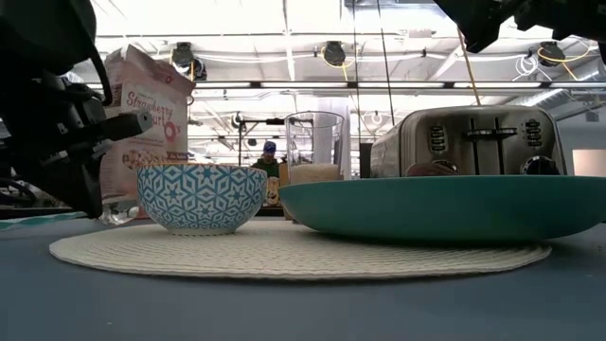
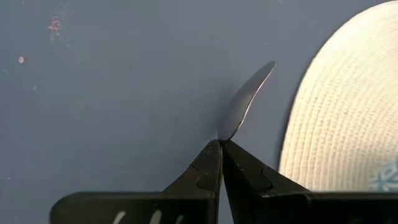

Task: Arrange a breakfast setting
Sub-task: Put the blue patterned spoon to the left of the white tablemat

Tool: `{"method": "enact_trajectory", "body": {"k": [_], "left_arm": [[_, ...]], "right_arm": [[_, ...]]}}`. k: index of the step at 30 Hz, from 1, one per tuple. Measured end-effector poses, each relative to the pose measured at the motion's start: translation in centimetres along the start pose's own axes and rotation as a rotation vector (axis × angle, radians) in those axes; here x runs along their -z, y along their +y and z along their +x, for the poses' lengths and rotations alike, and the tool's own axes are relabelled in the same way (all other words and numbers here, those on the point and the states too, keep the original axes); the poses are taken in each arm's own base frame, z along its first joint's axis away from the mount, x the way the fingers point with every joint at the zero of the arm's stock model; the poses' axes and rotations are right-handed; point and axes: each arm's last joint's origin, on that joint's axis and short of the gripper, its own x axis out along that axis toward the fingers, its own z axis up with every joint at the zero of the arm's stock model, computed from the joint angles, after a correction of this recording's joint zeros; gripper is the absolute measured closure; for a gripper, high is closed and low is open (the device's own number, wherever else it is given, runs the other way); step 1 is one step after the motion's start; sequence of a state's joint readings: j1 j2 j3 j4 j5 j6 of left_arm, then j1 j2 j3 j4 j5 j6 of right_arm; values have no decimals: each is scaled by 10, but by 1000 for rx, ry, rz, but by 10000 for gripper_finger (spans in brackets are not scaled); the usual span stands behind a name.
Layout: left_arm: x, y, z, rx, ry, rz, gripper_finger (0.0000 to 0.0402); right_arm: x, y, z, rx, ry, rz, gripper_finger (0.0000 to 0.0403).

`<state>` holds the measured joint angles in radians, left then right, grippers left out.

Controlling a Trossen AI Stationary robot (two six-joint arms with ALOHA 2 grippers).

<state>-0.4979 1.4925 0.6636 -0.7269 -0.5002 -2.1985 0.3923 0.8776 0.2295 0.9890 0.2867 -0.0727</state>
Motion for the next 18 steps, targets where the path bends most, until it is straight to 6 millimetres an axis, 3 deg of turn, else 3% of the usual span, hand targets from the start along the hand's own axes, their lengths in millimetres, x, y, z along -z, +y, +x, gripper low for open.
{"method": "enact_trajectory", "body": {"k": [8, 18], "left_arm": [[-6, -4, 4, -45, 29, -2, 379], [-6, -8, 7, -69, 120, -96, 341]], "right_arm": [[0, 0, 0, 0, 0, 0, 18], [0, 0, 0, 0, 0, 0, 18]]}}
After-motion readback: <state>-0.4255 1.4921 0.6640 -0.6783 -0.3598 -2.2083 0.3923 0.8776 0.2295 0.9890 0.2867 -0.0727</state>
